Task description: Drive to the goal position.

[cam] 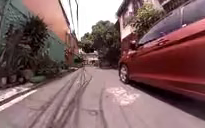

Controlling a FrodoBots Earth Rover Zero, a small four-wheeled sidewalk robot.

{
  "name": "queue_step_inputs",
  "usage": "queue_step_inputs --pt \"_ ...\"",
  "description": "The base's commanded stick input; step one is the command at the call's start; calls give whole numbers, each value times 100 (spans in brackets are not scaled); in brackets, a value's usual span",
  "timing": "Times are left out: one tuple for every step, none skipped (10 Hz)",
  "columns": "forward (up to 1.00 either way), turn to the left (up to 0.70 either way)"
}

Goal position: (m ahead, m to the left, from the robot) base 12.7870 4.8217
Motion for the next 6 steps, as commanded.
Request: queue_step_inputs --pt "100 0" --pt "100 0" --pt "100 0" --pt "100 0" --pt "100 0" --pt "100 0"
